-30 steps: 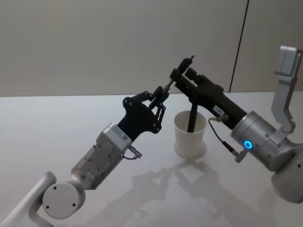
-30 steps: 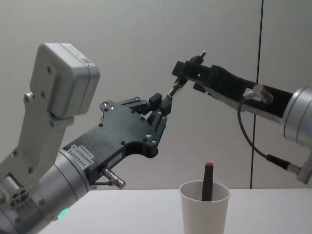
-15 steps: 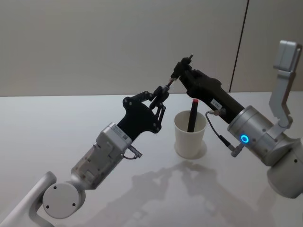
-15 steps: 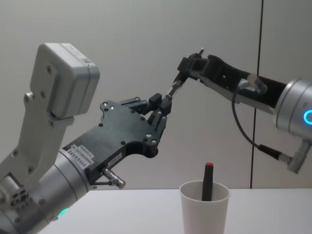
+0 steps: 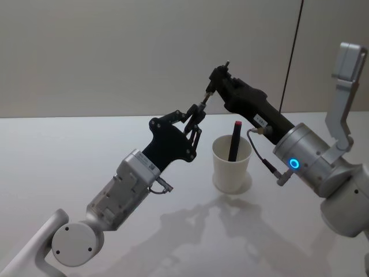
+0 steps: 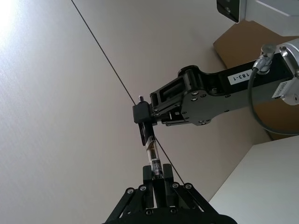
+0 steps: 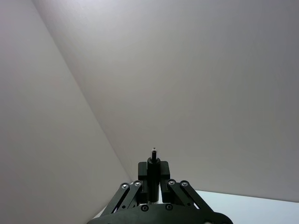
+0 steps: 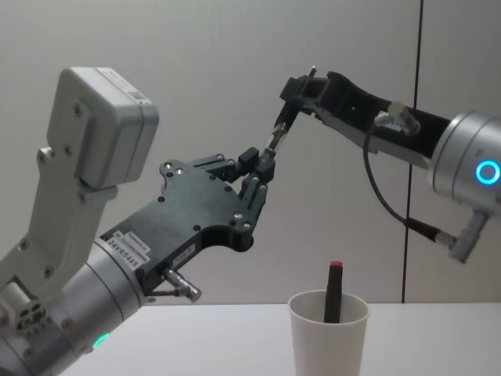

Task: Place the pen into the pen holder.

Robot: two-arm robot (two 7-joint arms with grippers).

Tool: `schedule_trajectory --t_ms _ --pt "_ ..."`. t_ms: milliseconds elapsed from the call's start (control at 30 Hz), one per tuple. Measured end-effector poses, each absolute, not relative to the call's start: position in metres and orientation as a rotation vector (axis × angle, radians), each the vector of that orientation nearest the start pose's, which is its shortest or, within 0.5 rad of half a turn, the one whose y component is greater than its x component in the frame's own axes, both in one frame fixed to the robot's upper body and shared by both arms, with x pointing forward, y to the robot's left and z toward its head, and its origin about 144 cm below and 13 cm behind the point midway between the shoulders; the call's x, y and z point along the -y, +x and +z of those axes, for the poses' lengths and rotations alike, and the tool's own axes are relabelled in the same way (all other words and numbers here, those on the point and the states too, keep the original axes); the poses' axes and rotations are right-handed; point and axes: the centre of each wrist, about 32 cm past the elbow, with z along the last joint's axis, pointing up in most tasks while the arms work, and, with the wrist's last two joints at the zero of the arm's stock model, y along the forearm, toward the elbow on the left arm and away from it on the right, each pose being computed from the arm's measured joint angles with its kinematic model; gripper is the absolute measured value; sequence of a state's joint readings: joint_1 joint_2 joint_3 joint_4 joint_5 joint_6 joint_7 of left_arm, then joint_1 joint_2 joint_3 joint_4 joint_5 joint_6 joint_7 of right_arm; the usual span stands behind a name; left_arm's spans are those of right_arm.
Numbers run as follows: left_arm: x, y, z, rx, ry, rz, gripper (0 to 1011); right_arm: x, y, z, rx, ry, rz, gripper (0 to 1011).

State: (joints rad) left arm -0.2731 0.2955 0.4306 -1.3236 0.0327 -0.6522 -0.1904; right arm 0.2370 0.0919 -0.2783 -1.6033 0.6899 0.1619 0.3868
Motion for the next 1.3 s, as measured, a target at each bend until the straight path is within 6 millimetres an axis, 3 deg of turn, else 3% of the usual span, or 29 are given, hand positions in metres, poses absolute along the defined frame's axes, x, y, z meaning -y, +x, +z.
schedule_trajectory --t_ms 233,1000,1200,1300 --pt "-0.2087 0.5132 1.1400 0.669 -0.156 0.862 142 0.1602 0.5086 1.2296 -0.304 0.457 -0.770 142" --pt "-0.2087 0.5133 1.1402 0.670 -0.155 0.861 880 0.1574 0.5102 1.2343 -0.295 0.469 -0.773 142" --pt "-0.2087 0.5133 1.1402 0.670 -0.156 0.861 1003 0.1573 0.5105 1.2344 -0.293 0.470 -0.777 142" --pt "-0.2088 0.5133 1.1402 0.670 -0.156 0.862 1003 0.1572 0.5104 1.2343 -0.288 0.469 -0.786 142"
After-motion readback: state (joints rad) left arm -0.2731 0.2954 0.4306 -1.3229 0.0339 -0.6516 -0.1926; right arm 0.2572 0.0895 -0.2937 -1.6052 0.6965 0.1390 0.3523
